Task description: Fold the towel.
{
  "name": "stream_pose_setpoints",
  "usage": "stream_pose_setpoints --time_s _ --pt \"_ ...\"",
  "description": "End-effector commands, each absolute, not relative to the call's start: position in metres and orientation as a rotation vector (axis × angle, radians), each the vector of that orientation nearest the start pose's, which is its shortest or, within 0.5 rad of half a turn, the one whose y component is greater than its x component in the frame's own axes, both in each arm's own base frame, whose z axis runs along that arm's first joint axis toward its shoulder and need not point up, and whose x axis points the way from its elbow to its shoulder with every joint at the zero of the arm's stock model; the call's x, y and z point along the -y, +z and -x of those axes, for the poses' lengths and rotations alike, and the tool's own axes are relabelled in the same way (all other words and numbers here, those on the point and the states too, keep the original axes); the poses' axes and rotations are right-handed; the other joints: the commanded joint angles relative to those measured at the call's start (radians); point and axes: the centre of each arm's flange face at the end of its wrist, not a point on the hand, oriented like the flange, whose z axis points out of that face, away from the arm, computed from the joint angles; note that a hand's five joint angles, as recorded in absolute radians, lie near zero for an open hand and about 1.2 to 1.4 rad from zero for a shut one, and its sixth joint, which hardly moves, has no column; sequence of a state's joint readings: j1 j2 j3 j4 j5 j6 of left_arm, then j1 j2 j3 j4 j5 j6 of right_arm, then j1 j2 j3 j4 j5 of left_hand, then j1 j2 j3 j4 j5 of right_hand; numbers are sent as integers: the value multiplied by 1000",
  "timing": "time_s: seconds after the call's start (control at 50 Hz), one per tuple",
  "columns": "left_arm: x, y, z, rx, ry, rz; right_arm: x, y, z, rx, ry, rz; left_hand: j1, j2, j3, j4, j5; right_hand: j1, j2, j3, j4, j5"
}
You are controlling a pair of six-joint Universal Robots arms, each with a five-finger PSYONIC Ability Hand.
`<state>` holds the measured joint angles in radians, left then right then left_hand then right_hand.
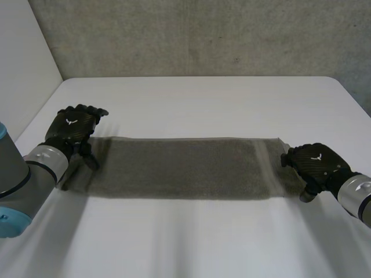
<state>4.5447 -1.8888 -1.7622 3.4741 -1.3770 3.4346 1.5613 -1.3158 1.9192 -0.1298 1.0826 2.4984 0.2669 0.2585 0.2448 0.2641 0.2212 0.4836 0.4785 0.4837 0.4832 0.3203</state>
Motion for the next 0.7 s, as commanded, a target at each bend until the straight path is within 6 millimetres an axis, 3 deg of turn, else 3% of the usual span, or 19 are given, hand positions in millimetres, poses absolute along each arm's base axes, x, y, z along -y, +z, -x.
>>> stream_pose_setpoints --time_s 0.02,0.1,0.14,0.18,0.7 --pt "305 179 203 -2344 -2061 -759 275 141 -174 -2287 -1692 1185 -80 -71 -58 -77 -209 9 15 9 10 -2" --pt "303 179 203 -2350 -2060 -761 274 132 -175 -2302 -1649 1182 -80 -71 -58 -77 -209 39 44 39 39 28" --pt "300 180 205 -2346 -2079 -785 277 130 -175 -2293 -1669 1186 -80 -71 -58 -77 -209 345 350 345 346 334" --pt "300 181 206 -2336 -2100 -800 279 130 -175 -2286 -1690 1188 -77 -69 -55 -74 -206 414 419 414 414 403" --pt "296 185 207 -2324 -2147 -800 292 120 -172 -2325 -1708 1182 -77 -69 -55 -74 -206 373 379 373 374 362"
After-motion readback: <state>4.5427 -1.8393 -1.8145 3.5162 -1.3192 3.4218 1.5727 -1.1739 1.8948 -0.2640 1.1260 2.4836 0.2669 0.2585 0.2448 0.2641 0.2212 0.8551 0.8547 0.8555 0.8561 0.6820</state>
